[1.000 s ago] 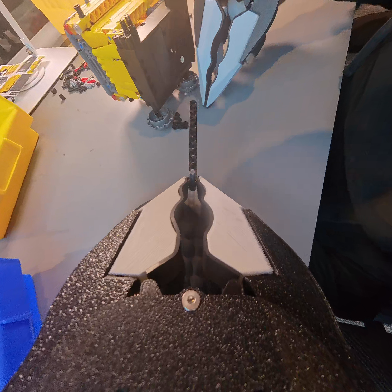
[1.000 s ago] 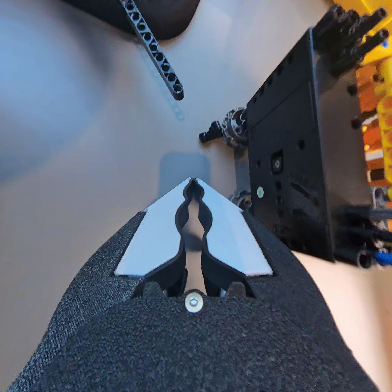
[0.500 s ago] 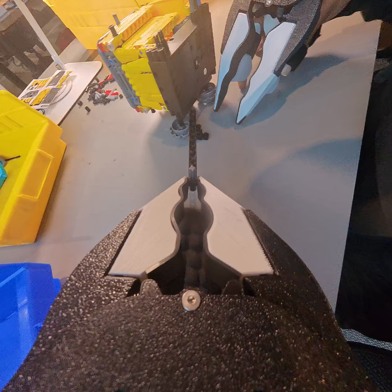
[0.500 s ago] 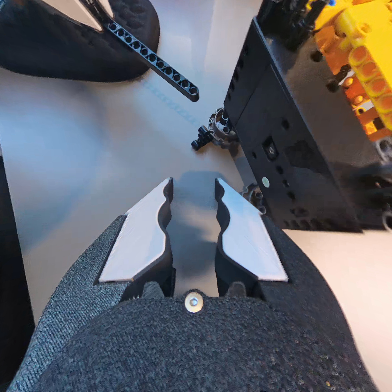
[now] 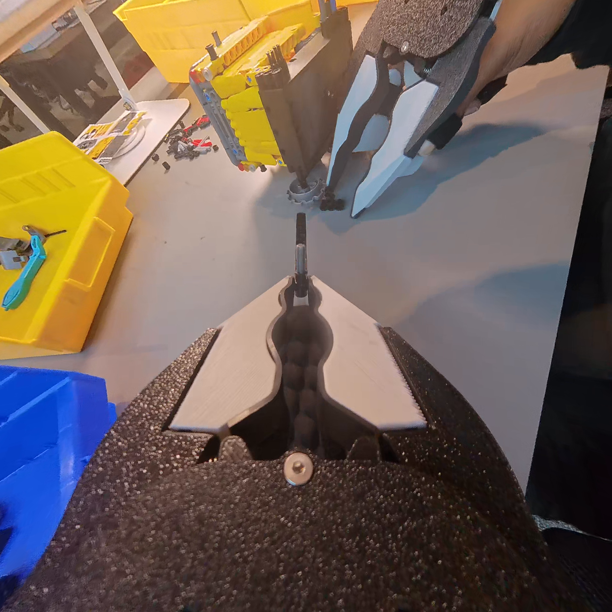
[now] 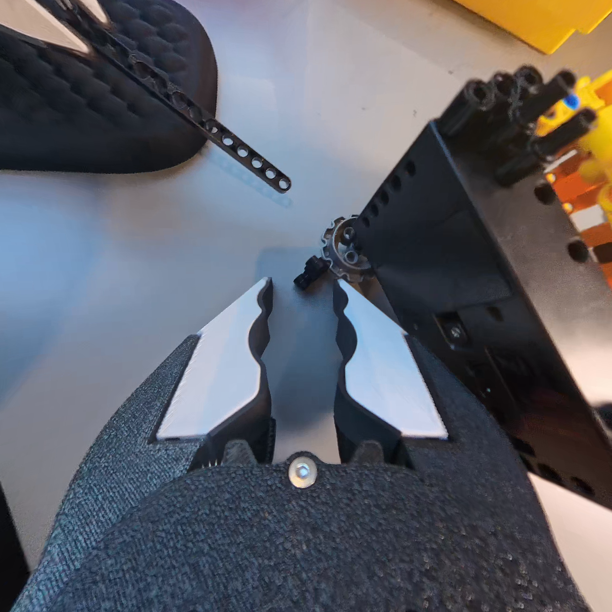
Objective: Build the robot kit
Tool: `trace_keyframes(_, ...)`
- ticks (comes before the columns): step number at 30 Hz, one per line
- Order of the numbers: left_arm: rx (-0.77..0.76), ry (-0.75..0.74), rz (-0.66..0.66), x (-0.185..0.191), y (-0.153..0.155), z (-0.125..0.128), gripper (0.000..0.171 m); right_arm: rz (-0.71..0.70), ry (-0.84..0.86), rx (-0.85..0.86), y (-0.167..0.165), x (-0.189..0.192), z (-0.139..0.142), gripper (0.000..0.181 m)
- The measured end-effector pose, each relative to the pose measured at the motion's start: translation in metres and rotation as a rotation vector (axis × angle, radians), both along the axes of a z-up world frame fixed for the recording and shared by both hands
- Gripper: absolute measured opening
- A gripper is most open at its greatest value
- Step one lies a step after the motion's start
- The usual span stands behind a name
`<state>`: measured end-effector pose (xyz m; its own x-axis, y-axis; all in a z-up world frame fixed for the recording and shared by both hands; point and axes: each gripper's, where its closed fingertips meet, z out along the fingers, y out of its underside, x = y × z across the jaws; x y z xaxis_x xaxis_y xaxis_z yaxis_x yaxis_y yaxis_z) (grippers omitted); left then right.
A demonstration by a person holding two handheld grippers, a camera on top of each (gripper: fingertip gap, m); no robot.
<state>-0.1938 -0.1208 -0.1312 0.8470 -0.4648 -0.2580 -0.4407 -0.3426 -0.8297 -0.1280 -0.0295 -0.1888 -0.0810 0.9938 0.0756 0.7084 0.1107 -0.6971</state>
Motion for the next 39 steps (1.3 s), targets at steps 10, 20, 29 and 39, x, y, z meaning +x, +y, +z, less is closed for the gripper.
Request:
trace_keyframes(10, 0.015, -0.021, -0.050, 0.015, -0.001, 0.006, 0.005, 0.010, 0.106, -0.211, -0.003, 0.014, 0.019, 0.010)
trace_keyframes(20, 0.015, -0.035, -0.170, 0.056, 0.010, 0.007, 0.005, -0.153, 0.066, -0.250, 0.022, 0.090, 0.010, 0.013)
trace_keyframes(29, 0.041, -0.082, -0.198, 0.079, 0.026, 0.013, 0.005, -0.086, 0.014, -0.187, 0.041, 0.113, 0.007, 0.029)
trace_keyframes(39, -0.004, -0.053, -0.201, 0.086, 0.036, 0.008, 0.005, 0.250, 0.021, -0.027, 0.041, 0.126, 0.010, 0.029)
